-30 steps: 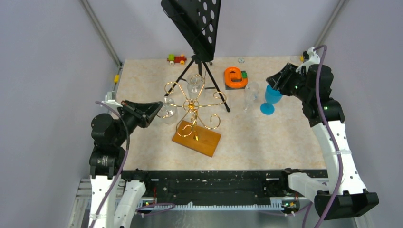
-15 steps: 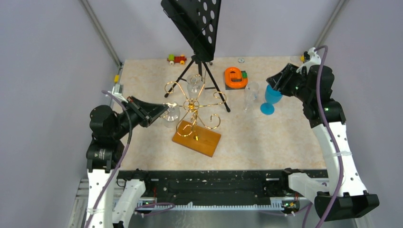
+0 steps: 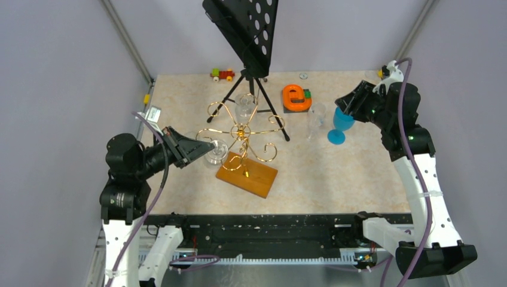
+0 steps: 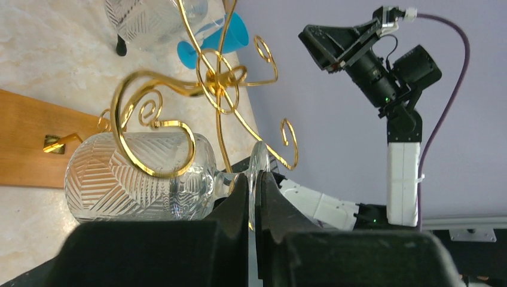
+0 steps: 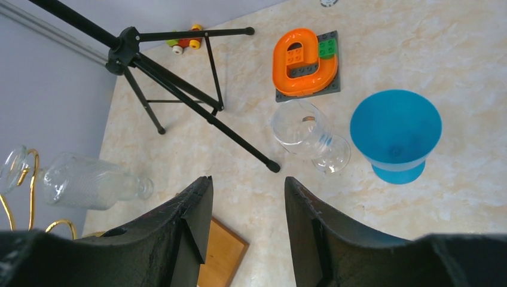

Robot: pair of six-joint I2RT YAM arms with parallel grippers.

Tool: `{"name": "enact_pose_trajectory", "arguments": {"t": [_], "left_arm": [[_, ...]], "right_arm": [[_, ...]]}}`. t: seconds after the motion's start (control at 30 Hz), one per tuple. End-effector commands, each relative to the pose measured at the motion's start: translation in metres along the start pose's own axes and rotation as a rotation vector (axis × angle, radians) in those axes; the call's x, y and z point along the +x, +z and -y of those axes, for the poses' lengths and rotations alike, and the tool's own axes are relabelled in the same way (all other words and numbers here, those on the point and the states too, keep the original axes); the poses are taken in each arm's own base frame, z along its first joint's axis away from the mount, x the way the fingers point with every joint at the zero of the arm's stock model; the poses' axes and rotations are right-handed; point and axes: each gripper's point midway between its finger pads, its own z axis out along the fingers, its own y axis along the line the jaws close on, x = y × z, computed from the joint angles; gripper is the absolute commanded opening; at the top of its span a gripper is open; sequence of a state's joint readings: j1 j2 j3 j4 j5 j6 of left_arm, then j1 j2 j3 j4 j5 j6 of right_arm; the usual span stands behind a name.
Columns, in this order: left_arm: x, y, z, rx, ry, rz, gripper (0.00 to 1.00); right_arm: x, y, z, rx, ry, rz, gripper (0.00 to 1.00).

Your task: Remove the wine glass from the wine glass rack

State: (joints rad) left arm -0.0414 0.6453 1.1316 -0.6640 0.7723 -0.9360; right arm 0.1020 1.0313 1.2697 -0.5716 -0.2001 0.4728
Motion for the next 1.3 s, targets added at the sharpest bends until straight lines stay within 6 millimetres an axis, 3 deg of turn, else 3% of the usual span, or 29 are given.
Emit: {"name": "enact_pose_trajectory", "arguments": {"t": [0.0, 0.13, 0.5, 0.87, 1.27], "left_arm": [[-0.004, -0.022, 0.053, 0.147, 0.211, 0.040, 0.00], [-0.001, -0.030, 0.068, 0.188, 0.237, 0.030, 0.00], [0.005, -0.047, 0.093, 0.242, 0.306, 0.049, 0.00], [0.007, -0.048, 0.092, 0.244, 0.318, 0.047, 0.00], [0.014, -0.071, 0.112, 0.271, 0.393, 0.127, 0.00]], "right_arm": [[-0.015, -0.014, -0.016, -0.047, -0.015, 0.047, 0.50], [-0.015, -0.021, -0.022, -0.076, -0.007, 0.048, 0.57], [-0.022, -0.039, -0.046, -0.176, -0.016, 0.061, 0.60], [-0.015, -0.033, -0.052, -0.230, 0.016, 0.031, 0.60], [-0.020, -0.032, -0.062, -0.269, 0.038, 0.030, 0.60]]}}
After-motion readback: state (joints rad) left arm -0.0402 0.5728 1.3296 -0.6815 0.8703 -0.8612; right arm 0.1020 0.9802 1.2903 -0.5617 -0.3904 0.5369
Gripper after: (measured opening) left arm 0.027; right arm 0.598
